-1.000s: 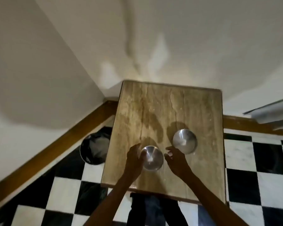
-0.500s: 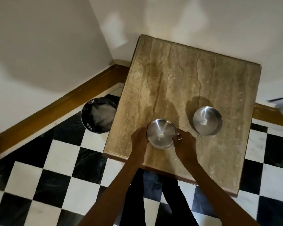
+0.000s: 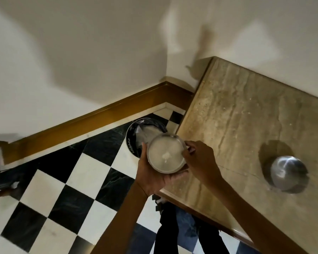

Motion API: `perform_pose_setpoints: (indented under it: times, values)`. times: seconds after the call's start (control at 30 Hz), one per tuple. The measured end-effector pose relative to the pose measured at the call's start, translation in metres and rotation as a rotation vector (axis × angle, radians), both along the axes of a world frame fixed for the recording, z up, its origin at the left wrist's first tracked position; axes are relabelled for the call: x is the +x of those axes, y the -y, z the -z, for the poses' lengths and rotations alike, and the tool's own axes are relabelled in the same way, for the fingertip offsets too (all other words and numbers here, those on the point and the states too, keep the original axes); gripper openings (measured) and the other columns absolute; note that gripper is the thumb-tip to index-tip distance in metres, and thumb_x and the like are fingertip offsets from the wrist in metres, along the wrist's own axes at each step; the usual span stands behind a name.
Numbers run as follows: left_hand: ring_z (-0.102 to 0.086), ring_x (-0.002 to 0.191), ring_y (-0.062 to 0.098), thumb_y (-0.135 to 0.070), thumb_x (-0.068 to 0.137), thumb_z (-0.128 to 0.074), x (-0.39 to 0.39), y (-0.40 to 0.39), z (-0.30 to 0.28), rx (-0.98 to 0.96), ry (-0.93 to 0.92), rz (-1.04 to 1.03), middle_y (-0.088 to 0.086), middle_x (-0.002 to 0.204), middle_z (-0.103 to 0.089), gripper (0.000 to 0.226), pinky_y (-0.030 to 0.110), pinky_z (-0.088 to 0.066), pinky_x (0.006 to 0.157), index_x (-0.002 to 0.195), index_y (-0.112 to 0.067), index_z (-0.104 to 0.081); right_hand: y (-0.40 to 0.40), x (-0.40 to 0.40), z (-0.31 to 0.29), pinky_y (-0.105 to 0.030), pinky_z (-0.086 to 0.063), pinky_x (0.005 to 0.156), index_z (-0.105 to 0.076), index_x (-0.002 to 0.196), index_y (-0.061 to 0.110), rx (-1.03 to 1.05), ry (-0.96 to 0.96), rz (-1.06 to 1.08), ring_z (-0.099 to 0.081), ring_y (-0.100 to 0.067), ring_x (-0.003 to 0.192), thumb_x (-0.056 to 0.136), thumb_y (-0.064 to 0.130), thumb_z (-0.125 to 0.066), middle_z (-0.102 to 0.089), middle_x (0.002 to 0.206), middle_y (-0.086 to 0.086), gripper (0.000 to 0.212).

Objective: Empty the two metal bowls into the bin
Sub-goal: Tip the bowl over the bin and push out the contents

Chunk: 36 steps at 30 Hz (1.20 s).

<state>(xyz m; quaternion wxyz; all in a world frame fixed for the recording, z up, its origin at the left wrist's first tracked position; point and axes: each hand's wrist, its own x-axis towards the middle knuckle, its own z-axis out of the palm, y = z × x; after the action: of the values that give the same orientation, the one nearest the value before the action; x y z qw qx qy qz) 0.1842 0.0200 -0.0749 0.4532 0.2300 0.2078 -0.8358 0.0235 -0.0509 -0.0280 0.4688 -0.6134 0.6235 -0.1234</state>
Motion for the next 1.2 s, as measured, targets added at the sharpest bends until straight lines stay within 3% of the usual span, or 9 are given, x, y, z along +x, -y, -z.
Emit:
perform_pose_setpoints:
  times: [0.17, 0.27, 0.43, 0.57, 0.67, 0.77, 0.87, 0.97, 1.2]
  values:
    - [-0.045, 0.137, 0.049, -0.076, 0.078, -0.061, 0.05, 0.022, 0.028, 0.021, 0.074, -0.07, 0.021, 0.156, -0.044, 0.095, 0.067, -0.038, 0.109, 0.152, -0.02, -0.043, 0.029, 0.054, 0.034, -0.006, -0.047, 0.054, -0.072, 0.105, 0.007, -0.067, -0.013, -0.155, -0.058, -0.001, 0.073, 0.089, 0.017, -0.061, -0.064, 0.089, -0.007, 0.022]
    - [-0.054, 0.128, 0.05, -0.073, 0.077, -0.061, 0.074, 0.035, 0.05, 0.087, 0.13, -0.073, 0.022, 0.153, -0.048, 0.089, 0.064, -0.052, 0.097, 0.149, -0.023, -0.045, 0.043, 0.08, 0.065, -0.007, -0.046, 0.057, -0.068, 0.116, 0.009, -0.004, -0.026, -0.167, -0.062, -0.007, 0.083, 0.092, 0.016, -0.06, -0.067, 0.101, -0.01, 0.026]
    - [-0.058, 0.124, 0.041, -0.059, 0.08, -0.064, 0.089, 0.049, 0.068, 0.158, 0.44, -0.07, 0.019, 0.127, -0.07, 0.057, 0.059, -0.043, 0.109, 0.122, -0.021, -0.072, 0.052, 0.083, 0.081, -0.002, -0.048, 0.071, -0.056, 0.134, 0.011, 0.049, 0.053, -0.146, -0.062, -0.011, 0.113, 0.099, 0.013, -0.05, -0.066, 0.127, -0.009, 0.036]
    - [-0.065, 0.118, 0.041, -0.045, 0.082, -0.075, 0.106, 0.055, 0.117, 0.063, 1.071, 0.194, 0.016, 0.118, -0.073, 0.05, 0.042, -0.057, 0.093, 0.122, -0.016, -0.068, 0.05, 0.096, 0.108, -0.01, -0.052, 0.083, -0.051, 0.138, 0.019, -0.003, 0.058, -0.257, -0.059, -0.008, 0.117, 0.102, 0.024, -0.048, -0.063, 0.134, -0.006, 0.036]
    - [-0.056, 0.125, 0.021, -0.065, 0.064, -0.08, 0.103, 0.052, 0.123, -0.188, 1.655, 0.488, 0.002, 0.137, -0.056, 0.096, 0.03, -0.053, 0.098, 0.144, -0.02, -0.05, 0.043, 0.098, 0.095, -0.027, -0.054, 0.101, -0.04, 0.146, 0.021, -0.119, 0.037, -0.384, -0.046, -0.009, 0.133, 0.102, 0.039, -0.044, -0.047, 0.149, -0.005, 0.048]
    - [-0.037, 0.142, 0.026, -0.075, 0.06, -0.072, 0.11, 0.051, 0.136, -0.449, 1.975, 0.593, 0.006, 0.159, -0.033, 0.121, 0.044, -0.044, 0.113, 0.156, -0.016, -0.028, 0.037, 0.107, 0.096, -0.037, -0.039, 0.115, -0.025, 0.154, 0.013, -0.373, -0.113, -0.593, -0.025, -0.023, 0.151, 0.099, 0.054, -0.039, -0.026, 0.163, -0.011, 0.07]
    - [-0.035, 0.144, 0.029, -0.08, 0.062, -0.069, 0.109, 0.053, 0.131, -0.627, 2.083, 0.537, 0.01, 0.158, -0.033, 0.121, 0.052, -0.044, 0.113, 0.155, -0.014, -0.029, 0.036, 0.105, 0.1, -0.043, -0.024, 0.124, -0.016, 0.156, 0.008, -0.484, -0.255, -0.816, -0.014, -0.03, 0.154, 0.095, 0.064, -0.033, -0.018, 0.165, -0.015, 0.085]
    - [-0.035, 0.144, 0.028, -0.087, 0.064, -0.062, 0.108, 0.057, 0.13, -0.705, 2.083, 0.518, 0.01, 0.157, -0.036, 0.122, 0.053, -0.042, 0.114, 0.155, -0.015, -0.028, 0.041, 0.098, 0.107, -0.051, -0.024, 0.123, -0.009, 0.156, 0.008, -0.423, -0.406, -1.1, -0.009, -0.032, 0.154, 0.093, 0.073, -0.025, -0.014, 0.166, -0.016, 0.092]
    - [-0.035, 0.142, 0.031, -0.087, 0.069, -0.056, 0.106, 0.061, 0.121, -0.779, 2.121, 0.513, 0.009, 0.156, -0.032, 0.113, 0.055, -0.042, 0.113, 0.152, -0.017, -0.024, 0.046, 0.095, 0.102, -0.051, -0.019, 0.124, -0.01, 0.157, 0.007, -0.488, -0.412, -1.213, -0.007, -0.033, 0.155, 0.092, 0.074, -0.024, -0.013, 0.166, -0.017, 0.094]
